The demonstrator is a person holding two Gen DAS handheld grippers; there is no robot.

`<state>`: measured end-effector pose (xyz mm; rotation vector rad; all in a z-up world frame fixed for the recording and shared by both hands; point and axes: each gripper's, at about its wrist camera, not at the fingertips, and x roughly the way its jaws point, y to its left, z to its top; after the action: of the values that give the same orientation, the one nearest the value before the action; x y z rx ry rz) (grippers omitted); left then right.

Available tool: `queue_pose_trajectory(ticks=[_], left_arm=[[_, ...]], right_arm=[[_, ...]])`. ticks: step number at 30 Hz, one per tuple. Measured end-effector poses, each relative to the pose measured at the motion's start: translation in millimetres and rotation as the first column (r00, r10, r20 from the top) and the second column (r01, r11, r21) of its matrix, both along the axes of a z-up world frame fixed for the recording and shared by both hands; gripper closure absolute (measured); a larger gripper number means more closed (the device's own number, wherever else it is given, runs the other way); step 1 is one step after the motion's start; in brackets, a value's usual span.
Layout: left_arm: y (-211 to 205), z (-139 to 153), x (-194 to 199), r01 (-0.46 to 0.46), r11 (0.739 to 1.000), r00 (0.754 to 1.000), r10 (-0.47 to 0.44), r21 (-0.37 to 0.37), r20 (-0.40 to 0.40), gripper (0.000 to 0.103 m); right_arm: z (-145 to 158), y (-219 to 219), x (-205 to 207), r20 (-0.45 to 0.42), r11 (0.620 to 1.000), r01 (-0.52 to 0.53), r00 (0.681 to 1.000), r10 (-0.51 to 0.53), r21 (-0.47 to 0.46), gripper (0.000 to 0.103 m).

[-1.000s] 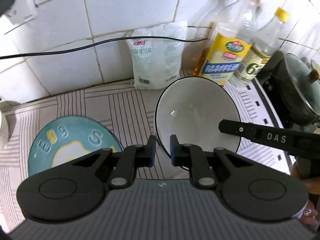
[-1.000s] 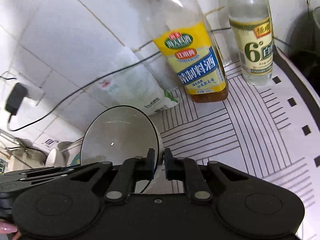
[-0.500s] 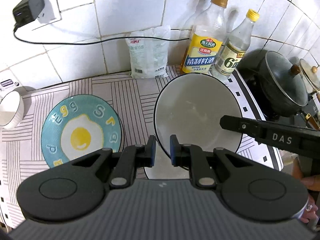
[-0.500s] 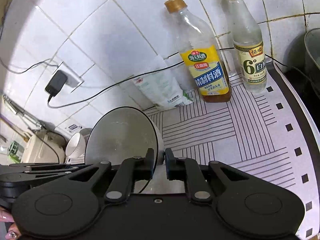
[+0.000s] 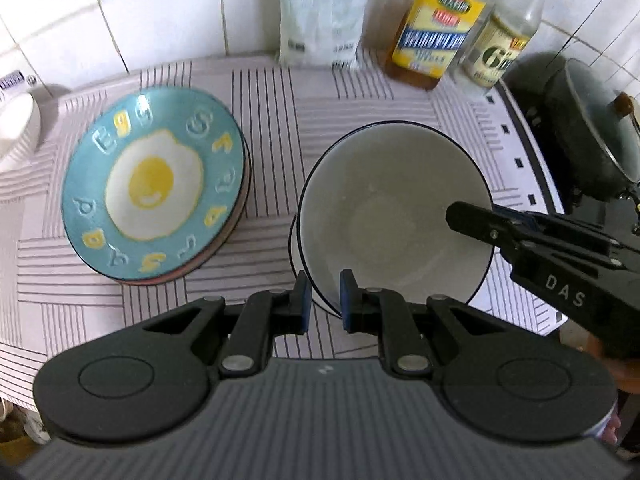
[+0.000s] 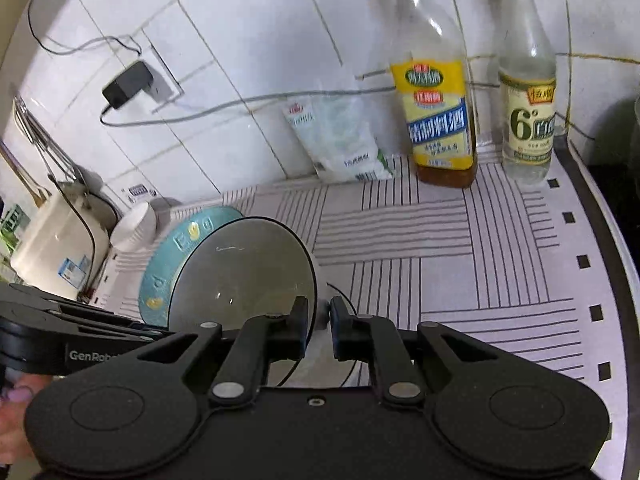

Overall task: Organize plates and bowls
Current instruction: 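Carry the second bowl onto the first bowl and open the left gripper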

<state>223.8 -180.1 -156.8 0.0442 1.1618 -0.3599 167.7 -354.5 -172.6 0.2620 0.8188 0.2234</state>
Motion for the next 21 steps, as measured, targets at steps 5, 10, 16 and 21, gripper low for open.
queue_pose_trajectory(ticks=[5,10,16,21], left_arm=[[-2.5,-17.5,10.0,0.001,1.0,0.998,0.001,0.032,-0.059,0.09],[-4.4,-23.9,17.8,0.012,0.999,0.993,-0.007,0.041,-0.116,0.089],[-5.8,-30.2,26.8,0.013,0.999,0.987,-0.004,0.053,-0.158,0.089],[-6.1,-35.2,34.9,-0.001,0.999,0.981,0.008,0.036,-0.193,0.089]], right_arm=[[-16.6,13.5,5.4,-0.016,0.995,-0.033,0.999,0.032,-0.09,0.088],[-22.2,22.8,9.0,-0.01,0.984,-0.055,0.998,0.054,-0.167,0.089],[-28.6,36.3,11.6,-0.02,0.958,-0.081,0.997,0.079,-0.276,0.089],[-29.7,48.1,12.7,0.001,0.915,-0.099,0.994,0.108,-0.391,0.089]])
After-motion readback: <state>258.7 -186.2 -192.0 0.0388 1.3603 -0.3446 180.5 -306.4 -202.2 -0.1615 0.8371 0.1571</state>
